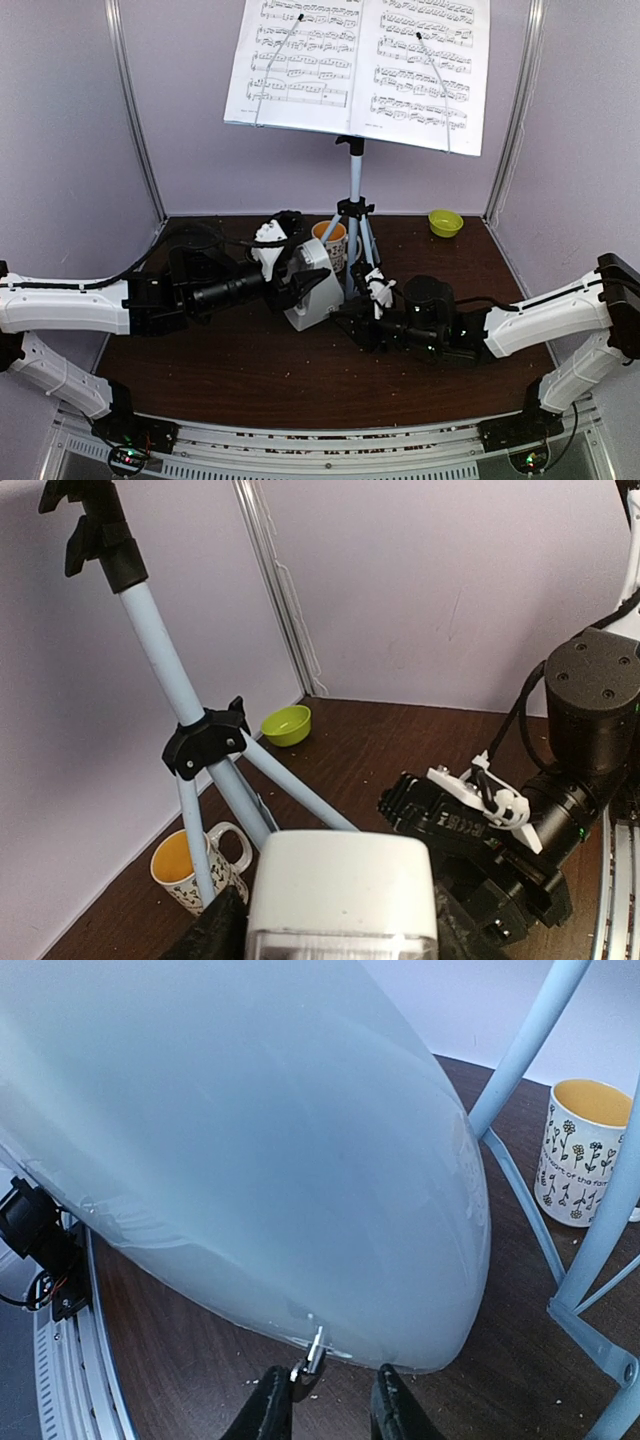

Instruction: Set up the instrument practice props

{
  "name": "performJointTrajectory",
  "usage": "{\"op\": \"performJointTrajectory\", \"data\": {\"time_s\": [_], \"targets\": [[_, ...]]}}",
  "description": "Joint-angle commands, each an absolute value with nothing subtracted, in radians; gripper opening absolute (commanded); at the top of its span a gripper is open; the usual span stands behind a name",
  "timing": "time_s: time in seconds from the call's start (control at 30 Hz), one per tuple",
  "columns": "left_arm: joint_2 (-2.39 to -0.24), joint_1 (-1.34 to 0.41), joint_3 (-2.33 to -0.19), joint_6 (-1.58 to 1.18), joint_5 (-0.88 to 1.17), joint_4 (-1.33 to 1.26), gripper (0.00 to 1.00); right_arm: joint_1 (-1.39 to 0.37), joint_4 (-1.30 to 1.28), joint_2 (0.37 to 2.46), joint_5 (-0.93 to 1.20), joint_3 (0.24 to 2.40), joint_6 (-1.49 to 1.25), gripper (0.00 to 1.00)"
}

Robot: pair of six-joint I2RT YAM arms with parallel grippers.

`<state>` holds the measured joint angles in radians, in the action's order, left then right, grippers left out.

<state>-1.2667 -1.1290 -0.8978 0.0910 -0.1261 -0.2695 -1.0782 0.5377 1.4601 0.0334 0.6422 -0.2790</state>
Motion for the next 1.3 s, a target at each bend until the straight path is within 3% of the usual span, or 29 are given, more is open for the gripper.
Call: {"op": "performJointTrajectory", "data": {"time_s": [0.0, 0.47, 1.03, 1.27], "targets": [[-1.246, -1.137, -0.963, 0.072, -0.111, -0.474, 0.15, -1.099, 0.516, 1.474, -0.022, 0.688, -0.267, 0.29], [-1.262, -1.14, -0.959, 0.028, -0.12, -0.528, 0.14, -1.136, 0.538, 1.487, -0.25, 0.687, -0.371, 0.32], [-1.275, -1.141, -0.966, 0.028, -0.125, -0.52, 0.14, -1.152, 0.595, 1.425, -0.24, 0.671, -0.356, 0.48], [-1.265, -1.14, -0.969, 0.032, -0.124, -0.519, 0.14, -1.151, 0.537, 1.438, -0.305, 0.687, -0.367, 0.37]]}}
